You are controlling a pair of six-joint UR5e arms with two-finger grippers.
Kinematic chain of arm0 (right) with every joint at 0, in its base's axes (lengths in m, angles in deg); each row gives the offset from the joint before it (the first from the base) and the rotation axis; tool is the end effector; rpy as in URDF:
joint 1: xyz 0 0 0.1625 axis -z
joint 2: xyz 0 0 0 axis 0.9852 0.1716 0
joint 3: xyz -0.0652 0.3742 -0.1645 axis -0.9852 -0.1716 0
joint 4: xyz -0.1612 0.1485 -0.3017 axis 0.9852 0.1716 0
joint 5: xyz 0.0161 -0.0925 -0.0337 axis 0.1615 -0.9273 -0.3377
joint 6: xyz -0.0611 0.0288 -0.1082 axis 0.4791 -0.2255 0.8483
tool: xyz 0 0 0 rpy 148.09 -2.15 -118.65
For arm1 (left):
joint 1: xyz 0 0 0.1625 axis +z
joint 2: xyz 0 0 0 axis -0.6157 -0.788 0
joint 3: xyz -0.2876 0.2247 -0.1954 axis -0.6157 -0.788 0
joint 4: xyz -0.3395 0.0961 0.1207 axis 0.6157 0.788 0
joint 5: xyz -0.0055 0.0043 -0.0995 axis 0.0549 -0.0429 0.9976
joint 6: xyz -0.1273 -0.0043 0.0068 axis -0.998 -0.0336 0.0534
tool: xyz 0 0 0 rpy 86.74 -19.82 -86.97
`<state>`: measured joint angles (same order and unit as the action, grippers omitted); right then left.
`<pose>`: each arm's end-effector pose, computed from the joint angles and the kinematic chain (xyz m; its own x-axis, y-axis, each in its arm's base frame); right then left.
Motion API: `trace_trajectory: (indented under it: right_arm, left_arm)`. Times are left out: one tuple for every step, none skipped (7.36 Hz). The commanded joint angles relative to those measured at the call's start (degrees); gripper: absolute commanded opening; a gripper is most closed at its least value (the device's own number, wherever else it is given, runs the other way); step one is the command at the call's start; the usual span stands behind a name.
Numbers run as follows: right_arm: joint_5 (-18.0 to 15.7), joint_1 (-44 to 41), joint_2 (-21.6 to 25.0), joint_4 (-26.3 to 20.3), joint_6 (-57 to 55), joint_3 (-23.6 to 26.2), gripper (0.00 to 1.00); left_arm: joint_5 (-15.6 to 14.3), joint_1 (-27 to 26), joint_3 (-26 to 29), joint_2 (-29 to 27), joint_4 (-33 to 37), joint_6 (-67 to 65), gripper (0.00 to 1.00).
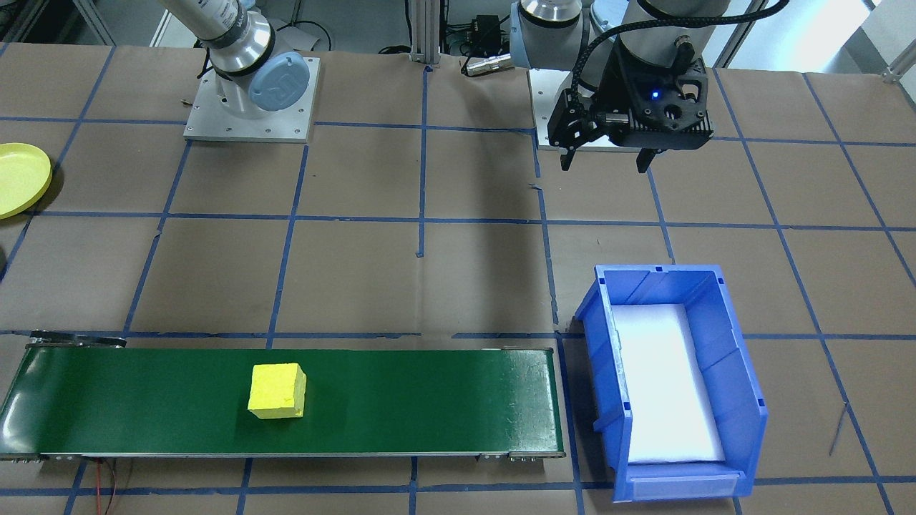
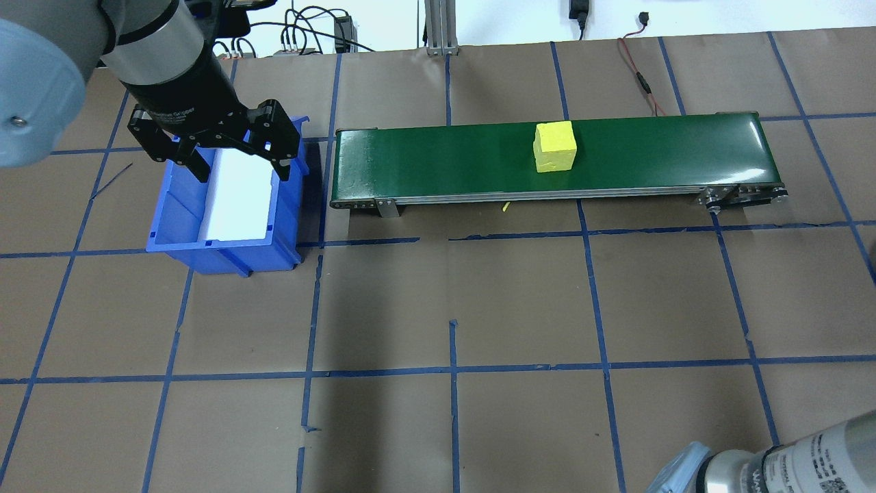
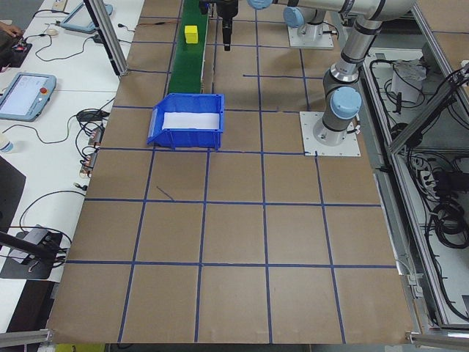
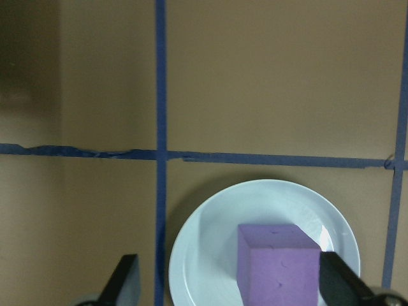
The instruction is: Move block left to right into plate
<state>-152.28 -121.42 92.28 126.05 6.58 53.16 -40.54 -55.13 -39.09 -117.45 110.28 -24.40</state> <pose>-0.3483 -0.4896 0.3058 -0.9963 -0.0727 0.0468 -0.0763 0.9939 -0.0799 -0.1557 -0.4327 0.4668 -0.9997 0.0201 -0.0124 0.0200 0.9997 0.0139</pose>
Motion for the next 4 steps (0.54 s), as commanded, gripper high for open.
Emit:
trace_trajectory:
  right_arm:
    - [0.16,-10.24,3.54,-1.12,-3.93,-0.23,1.0]
    - [1.03,-16.38,5.73,-0.86,-6.2,-0.49,1.0]
    - [1.13,-20.79,6.53,-0.95,-10.84,-0.5,1.0]
    - [1.04,-24.93,6.63,-1.04,-14.45,-1.02,1.0]
  left_arm:
    - [-0.2,0.05,0.33,-0.01,-0.57,0.06,1.0]
    - [-0.12,0.05,0.16,0.07,-0.75,-0.11,1.0]
    - [-0.29,-0.12,0.34,0.42,-1.7,-0.2,1.0]
    - [-0.38,-0.21,-0.44,1.38,-1.28,-0.29,1.0]
